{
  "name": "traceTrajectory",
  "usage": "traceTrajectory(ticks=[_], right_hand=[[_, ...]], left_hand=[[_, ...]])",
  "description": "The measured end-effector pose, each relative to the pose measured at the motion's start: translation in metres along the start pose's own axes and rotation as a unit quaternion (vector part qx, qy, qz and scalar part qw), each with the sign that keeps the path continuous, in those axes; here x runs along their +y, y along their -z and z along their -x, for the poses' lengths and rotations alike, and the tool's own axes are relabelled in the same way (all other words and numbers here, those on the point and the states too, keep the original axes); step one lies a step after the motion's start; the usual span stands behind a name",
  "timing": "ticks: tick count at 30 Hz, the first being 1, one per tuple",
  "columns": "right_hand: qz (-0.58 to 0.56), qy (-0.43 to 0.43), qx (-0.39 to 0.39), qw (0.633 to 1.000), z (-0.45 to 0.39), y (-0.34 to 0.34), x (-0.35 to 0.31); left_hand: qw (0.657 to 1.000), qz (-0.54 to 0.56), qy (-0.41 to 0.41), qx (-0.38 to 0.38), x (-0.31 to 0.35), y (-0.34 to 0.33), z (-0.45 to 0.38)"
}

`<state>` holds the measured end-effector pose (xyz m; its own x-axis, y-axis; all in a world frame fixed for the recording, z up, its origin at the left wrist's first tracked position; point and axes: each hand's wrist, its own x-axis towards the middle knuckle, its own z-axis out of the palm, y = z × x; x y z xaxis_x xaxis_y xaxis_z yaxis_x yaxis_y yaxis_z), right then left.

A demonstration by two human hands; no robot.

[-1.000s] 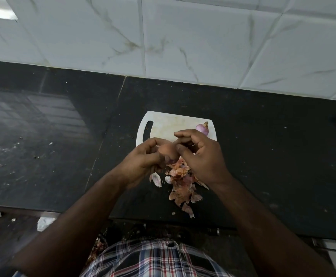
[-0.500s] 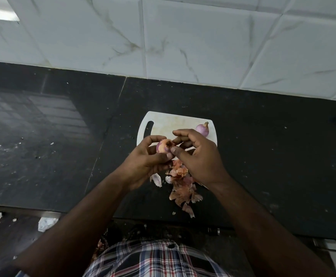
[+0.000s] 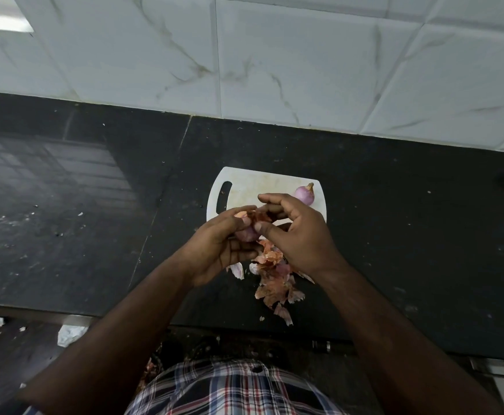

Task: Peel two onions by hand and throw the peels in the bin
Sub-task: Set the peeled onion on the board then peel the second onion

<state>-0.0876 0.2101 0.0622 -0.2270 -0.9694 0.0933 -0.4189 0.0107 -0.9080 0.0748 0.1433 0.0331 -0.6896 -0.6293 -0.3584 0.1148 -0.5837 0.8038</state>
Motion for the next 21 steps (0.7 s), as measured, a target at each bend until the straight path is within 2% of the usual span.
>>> traceTrajectory(ticks=[3, 6, 12, 16, 21], right_hand=[[-0.001, -0.003, 0.020, 1.000, -0.0005, -0.0014, -0.0005], [0.000, 0.001, 0.021, 1.000, -0.0009, -0.0021, -0.0019], [0.004, 0.000, 0.035, 0.999, -0.0027, -0.0019, -0.0028], [-0.008, -0.019, 0.006, 1.000, -0.0012, -0.0021, -0.0018], [-0.013, -0.036, 0.037, 0.999, -0.0022, -0.0039, -0.0011]], left_hand=[[0.999, -0.004, -0.019, 0.026, -0.0032, 0.0014, 0.0002], [0.999, -0.024, -0.037, 0.022, -0.0042, 0.0012, 0.0022], [0.998, -0.058, -0.020, 0.007, 0.0035, 0.0025, 0.0038], [0.999, -0.043, -0.017, -0.009, 0.0041, 0.0036, 0.0043], [0.998, -0.044, -0.042, 0.027, -0.0022, 0.0015, 0.0025]])
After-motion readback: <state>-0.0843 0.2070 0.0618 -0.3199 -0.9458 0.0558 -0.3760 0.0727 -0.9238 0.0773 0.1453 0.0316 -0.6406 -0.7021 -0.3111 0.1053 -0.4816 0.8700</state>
